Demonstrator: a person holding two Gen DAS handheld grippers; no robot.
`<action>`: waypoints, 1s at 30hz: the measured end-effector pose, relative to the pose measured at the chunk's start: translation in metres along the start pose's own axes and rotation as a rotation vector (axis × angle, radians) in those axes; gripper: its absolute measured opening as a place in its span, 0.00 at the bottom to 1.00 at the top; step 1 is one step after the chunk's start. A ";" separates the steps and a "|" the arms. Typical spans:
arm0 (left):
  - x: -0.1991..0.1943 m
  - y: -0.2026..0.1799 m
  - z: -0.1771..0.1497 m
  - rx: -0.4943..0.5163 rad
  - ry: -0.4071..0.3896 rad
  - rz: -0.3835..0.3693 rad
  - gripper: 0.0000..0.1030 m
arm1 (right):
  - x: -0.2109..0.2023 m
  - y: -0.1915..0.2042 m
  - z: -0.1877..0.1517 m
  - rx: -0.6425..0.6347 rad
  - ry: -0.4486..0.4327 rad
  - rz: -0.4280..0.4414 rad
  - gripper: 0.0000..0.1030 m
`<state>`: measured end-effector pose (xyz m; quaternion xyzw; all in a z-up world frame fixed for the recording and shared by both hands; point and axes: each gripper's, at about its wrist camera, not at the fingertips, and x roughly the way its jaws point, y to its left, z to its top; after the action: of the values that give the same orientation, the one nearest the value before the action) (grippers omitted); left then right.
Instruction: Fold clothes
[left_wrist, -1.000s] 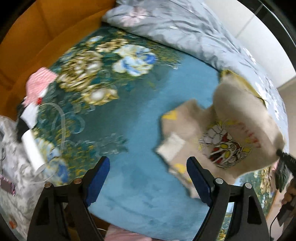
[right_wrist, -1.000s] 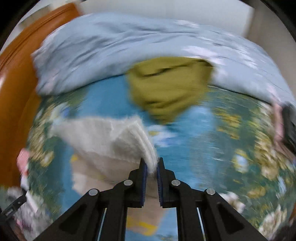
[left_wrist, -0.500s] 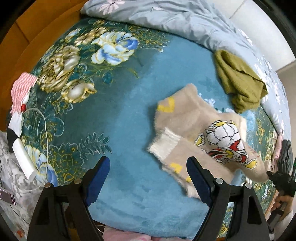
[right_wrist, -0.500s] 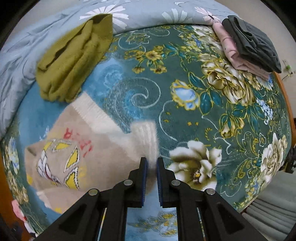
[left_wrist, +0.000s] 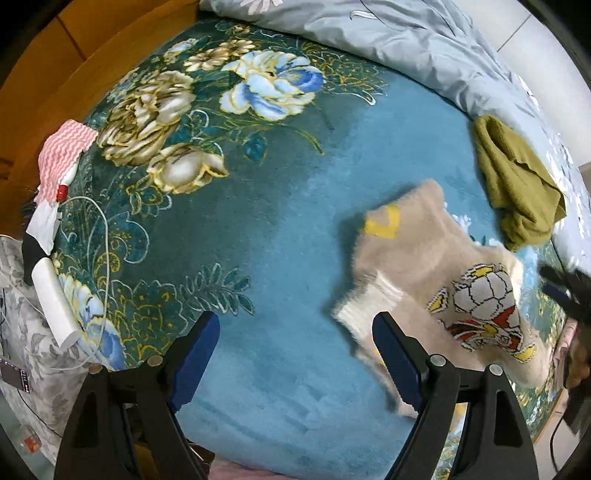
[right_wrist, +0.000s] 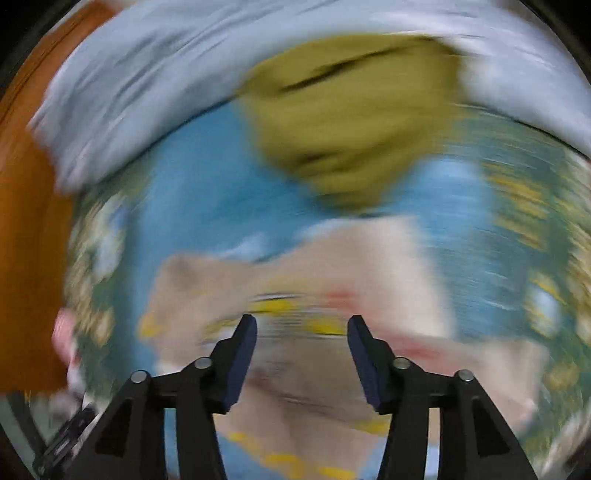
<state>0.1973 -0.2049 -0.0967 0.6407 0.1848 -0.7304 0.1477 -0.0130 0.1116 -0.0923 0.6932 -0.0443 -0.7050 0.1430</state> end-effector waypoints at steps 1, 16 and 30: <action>-0.001 0.001 0.001 0.003 -0.008 0.006 0.83 | 0.015 0.019 0.006 -0.039 0.031 0.025 0.61; 0.005 0.033 -0.002 -0.044 0.008 0.065 0.83 | 0.162 0.132 0.057 -0.300 0.296 0.021 0.74; 0.000 0.013 0.012 0.011 -0.015 0.004 0.83 | 0.076 0.135 0.038 -0.274 0.164 0.125 0.14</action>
<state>0.1928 -0.2214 -0.0967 0.6365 0.1783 -0.7358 0.1470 -0.0314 -0.0425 -0.1295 0.7185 0.0211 -0.6351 0.2829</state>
